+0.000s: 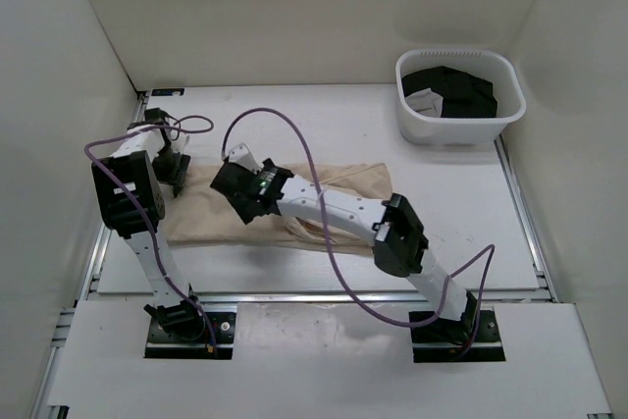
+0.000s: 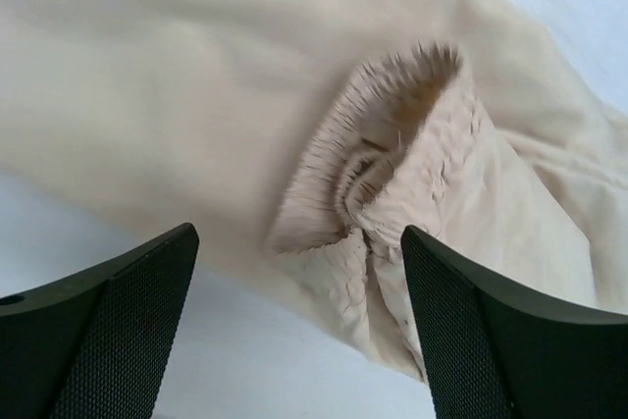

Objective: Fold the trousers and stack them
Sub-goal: Fold the trousers

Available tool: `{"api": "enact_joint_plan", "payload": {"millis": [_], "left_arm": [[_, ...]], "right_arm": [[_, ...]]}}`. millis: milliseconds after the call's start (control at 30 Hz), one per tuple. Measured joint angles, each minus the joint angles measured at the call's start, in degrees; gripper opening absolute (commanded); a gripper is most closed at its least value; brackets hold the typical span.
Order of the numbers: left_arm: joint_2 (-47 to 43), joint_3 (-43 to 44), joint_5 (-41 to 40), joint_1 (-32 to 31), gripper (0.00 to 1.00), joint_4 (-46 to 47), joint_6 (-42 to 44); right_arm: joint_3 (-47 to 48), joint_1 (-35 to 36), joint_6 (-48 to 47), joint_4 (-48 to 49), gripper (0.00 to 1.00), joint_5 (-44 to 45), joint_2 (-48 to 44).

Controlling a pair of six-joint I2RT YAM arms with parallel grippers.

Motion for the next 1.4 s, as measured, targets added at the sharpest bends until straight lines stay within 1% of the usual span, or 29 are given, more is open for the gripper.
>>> {"api": "enact_joint_plan", "payload": {"millis": [67,100,167,200,233,267,300,333,400,467,533,600,667,700,767,833,900,967,1033,1067,1133,1167,1233,1300,1400], "left_arm": [[0.0,1.6,-0.8,0.0,0.75,-1.0,0.1],[0.0,2.6,-1.3,0.0,0.78,-1.4,0.1],[0.0,4.7,-2.4,0.0,0.78,-2.0,0.2],[-0.1,5.5,-3.0,0.0,0.82,-2.1,0.2],[-0.2,6.4,-3.6,0.0,0.85,-2.4,0.2],[-0.5,7.2,-4.2,0.0,0.88,-2.6,0.0],[-1.0,7.9,-4.8,0.0,0.96,-2.8,0.0],[-1.7,8.8,-5.3,0.0,1.0,-3.0,0.0],[-3.5,10.8,-6.5,0.0,1.0,-3.5,0.0],[-5.5,13.5,-7.3,0.0,1.0,-3.8,0.1],[-7.8,16.8,-7.4,-0.3,0.98,-4.7,0.4],[-10.0,20.3,-6.1,-1.2,0.94,-6.1,0.8],[-12.9,22.8,-2.5,-4.3,0.93,-8.7,1.1],[-14.3,23.2,-0.2,-6.6,0.91,-9.9,1.2],[-16.7,22.3,5.4,-13.6,0.91,-12.4,1.0],[-17.2,20.0,12.2,-21.8,0.94,-14.4,0.1],[-15.5,17.5,18.3,-29.6,0.95,-16.1,-1.2],[-12.1,15.8,22.8,-35.1,0.97,-17.2,-3.1],[-9.3,14.8,24.7,-38.0,0.97,-17.6,-5.0],[-8.2,14.4,24.8,-39.1,0.99,-17.5,-6.0],[-7.3,13.9,24.4,-40.9,1.0,-17.0,-7.6],[-7.3,13.5,24.3,-41.6,1.0,-16.7,-8.4],[-7.3,12.9,24.1,-42.2,1.0,-16.1,-9.6],[-7.3,11.9,24.1,-42.2,1.0,-15.2,-10.5],[-7.0,9.0,23.8,-42.2,1.0,-14.0,-11.4]], "right_arm": [[-0.2,0.0,-1.7,3.2,0.83,-4.9,-5.2],[-0.7,0.0,-2.3,4.7,0.81,-6.6,-8.5],[-4.5,0.0,-2.7,8.8,0.72,-8.9,-16.9],[-6.8,0.0,-2.7,9.8,0.54,-9.6,-21.1],[-9.7,-0.4,-2.8,11.0,0.43,-10.0,-25.7],[-13.8,-1.1,-1.9,12.8,0.25,-10.7,-30.6],[-17.5,-2.4,-0.8,13.4,0.18,-11.2,-34.8],[-21.2,-4.7,0.7,14.1,0.12,-12.3,-38.2],[-29.7,-10.8,3.1,16.4,0.0,-14.2,-42.5],[-38.0,-17.8,4.9,17.2,0.0,-16.4,-43.7],[-45.9,-23.4,6.1,18.7,0.0,-19.1,-40.9],[-53.4,-26.4,6.9,20.2,0.0,-22.1,-38.1],[-60.1,-28.0,7.6,20.7,0.0,-25.6,-36.5],[-62.5,-28.2,8.0,20.6,0.0,-26.9,-36.3],[-64.1,-28.5,8.4,20.5,0.0,-28.8,-36.3],[-63.3,-28.8,8.0,21.2,0.0,-30.5,-36.0],[-61.0,-29.6,7.1,21.0,0.0,-31.8,-35.1],[-57.8,-30.9,6.1,20.9,0.06,-32.7,-34.5],[-55.2,-32.5,5.5,20.9,0.13,-33.4,-34.8],[-54.1,-33.9,5.4,21.0,0.24,-33.9,-35.2],[-53.2,-37.1,5.8,21.4,0.37,-34.9,-36.4],[-53.2,-39.1,6.0,21.5,0.48,-35.5,-37.0],[-53.0,-43.5,6.3,21.7,0.57,-36.8,-37.3],[-51.2,-47.5,6.0,21.0,0.66,-38.0,-35.4],[-43.6,-49.8,4.5,19.9,0.72,-39.1,-28.0]]}}
